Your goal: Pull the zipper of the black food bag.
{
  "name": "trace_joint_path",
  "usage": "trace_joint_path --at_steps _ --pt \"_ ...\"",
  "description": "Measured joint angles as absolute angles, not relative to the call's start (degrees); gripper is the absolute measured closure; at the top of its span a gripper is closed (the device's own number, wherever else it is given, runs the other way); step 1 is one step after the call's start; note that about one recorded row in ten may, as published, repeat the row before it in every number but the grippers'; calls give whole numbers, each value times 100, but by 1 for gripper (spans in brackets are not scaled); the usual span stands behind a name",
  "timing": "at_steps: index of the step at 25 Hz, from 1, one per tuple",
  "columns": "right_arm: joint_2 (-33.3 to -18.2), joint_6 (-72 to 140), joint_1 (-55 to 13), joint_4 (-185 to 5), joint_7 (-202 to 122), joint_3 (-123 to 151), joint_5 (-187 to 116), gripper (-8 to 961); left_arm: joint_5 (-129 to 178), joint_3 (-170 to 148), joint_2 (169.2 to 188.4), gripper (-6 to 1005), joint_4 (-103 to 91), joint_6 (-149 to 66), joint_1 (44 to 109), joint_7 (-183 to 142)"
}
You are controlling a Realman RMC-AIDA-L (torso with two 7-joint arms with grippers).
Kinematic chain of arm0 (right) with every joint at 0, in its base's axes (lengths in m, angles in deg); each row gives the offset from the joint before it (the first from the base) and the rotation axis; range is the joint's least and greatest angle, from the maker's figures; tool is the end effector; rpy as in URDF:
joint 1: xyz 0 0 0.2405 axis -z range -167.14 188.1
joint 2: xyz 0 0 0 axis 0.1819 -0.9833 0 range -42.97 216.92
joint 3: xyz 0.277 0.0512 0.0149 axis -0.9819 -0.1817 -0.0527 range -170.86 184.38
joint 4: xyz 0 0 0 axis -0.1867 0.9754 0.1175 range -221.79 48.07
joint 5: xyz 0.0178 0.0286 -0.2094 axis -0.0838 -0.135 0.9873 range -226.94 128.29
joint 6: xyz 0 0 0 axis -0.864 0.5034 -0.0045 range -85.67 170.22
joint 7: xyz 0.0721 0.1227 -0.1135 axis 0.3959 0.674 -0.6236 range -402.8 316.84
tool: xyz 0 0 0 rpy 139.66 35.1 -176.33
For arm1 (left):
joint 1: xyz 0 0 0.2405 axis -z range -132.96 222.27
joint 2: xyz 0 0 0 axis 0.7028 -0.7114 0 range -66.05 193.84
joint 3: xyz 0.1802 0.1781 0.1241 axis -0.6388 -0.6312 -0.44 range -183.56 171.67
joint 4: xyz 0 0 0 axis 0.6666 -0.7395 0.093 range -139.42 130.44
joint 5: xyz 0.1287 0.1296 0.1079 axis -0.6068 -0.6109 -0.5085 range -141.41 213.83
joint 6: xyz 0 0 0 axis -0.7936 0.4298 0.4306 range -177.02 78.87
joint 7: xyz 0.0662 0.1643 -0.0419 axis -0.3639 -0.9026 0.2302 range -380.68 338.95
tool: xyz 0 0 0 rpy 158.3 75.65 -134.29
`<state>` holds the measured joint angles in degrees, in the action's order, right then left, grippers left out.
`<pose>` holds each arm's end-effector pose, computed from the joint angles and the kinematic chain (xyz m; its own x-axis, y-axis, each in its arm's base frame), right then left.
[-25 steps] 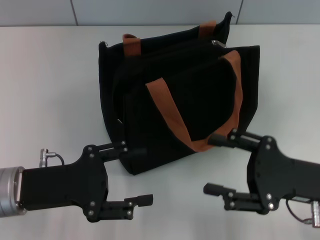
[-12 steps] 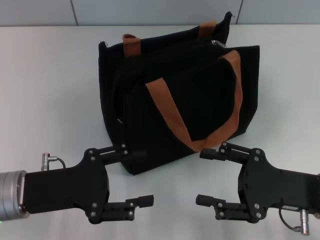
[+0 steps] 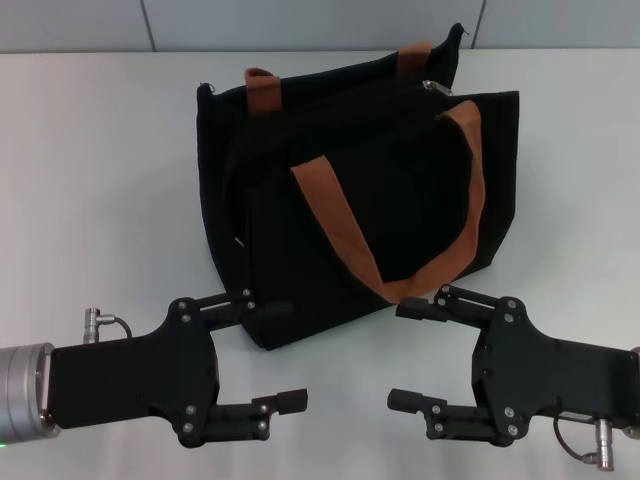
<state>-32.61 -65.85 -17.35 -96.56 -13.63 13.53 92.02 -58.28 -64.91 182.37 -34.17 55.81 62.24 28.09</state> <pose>0.2561 0.2422 -0.0891 0.6645 0.0618 -0.7447 -0.0867 -0.9835 -0.1590 -0.2652 0.2418 -0.0662 0.7286 0.0249 0.6845 0.1093 -0.9907 -0.0804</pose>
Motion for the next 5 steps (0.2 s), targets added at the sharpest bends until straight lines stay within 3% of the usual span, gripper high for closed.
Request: trace_joint_path --at_steps 5 --pt "-3259 -6574 -1738 -9641 -1371 1353 9190 185 -5828 -6492 18237 235 -3417 5576 6224 2809"
